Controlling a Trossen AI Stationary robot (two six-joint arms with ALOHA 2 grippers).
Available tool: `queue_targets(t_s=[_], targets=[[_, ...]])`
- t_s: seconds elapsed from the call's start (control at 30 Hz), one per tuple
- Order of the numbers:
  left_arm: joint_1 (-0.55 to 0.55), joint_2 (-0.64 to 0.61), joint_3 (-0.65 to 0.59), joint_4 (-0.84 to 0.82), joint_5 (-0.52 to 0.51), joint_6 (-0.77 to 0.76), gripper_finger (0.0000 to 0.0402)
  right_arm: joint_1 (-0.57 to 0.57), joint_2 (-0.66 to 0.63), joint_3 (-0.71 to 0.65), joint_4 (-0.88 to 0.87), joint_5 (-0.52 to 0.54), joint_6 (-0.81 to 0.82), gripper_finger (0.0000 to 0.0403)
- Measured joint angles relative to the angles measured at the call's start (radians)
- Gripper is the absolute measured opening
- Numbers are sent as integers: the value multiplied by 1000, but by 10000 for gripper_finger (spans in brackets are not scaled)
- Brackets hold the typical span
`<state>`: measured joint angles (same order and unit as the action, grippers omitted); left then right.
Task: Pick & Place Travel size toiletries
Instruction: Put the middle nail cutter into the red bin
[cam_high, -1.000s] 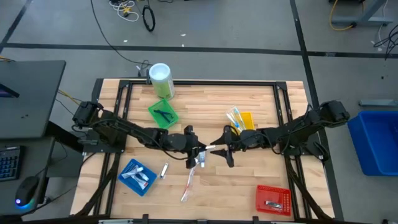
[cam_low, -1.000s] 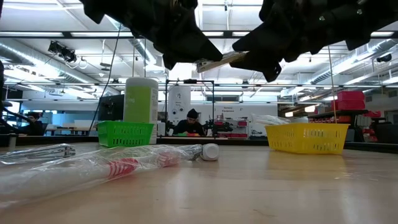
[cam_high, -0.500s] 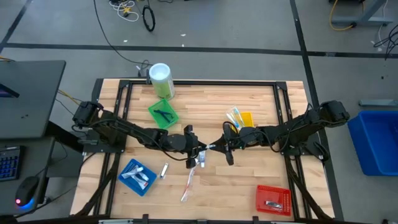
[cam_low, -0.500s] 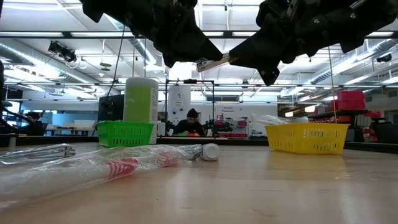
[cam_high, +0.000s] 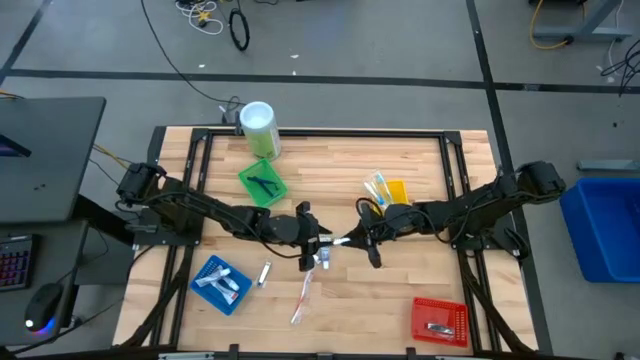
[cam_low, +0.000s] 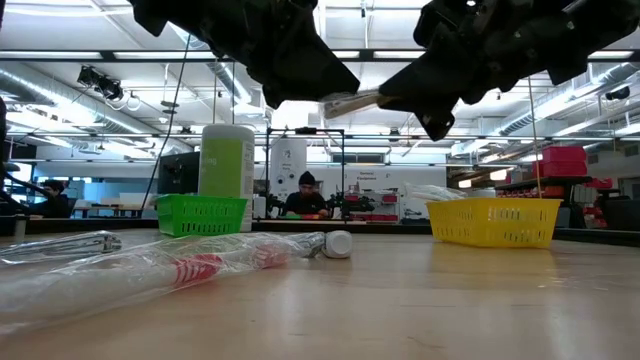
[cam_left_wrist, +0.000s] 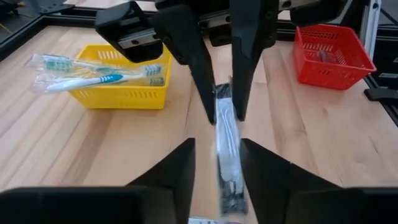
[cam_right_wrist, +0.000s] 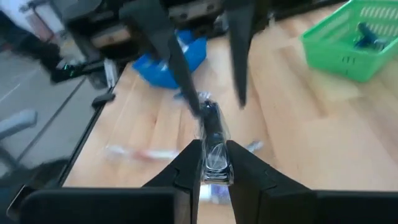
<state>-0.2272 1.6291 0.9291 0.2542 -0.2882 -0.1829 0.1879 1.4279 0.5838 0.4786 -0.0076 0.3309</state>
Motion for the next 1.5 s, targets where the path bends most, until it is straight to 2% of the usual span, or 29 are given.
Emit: queue_targets(t_s=[0.17,0.33,0.5,0.73,0.83,1.0,1.07,1.23,1.5], targets=[[1,0,0,-3,-21,0,166,8,-119,0,-181,-149,4,64],[2,0,0,-8,-19,0,178,51,-287,0,-400,-306,74,65],[4,2,0,-15,-40,-32,177,160,-398,0,-610,-458,291,65],[7,7,0,-32,-158,-126,174,403,-405,0,-784,-574,652,64],[7,7,0,-13,-207,-150,174,503,-405,0,-842,-573,764,65],[15,7,0,-19,-216,-191,174,622,-399,0,-981,-363,806,65],[16,7,0,-19,-216,-195,173,650,-385,0,-1010,-323,811,69],[16,7,0,-20,-214,-196,172,686,-337,0,-1001,-308,806,90],[16,8,0,-21,-209,-178,171,692,-300,0,-991,-310,846,148]])
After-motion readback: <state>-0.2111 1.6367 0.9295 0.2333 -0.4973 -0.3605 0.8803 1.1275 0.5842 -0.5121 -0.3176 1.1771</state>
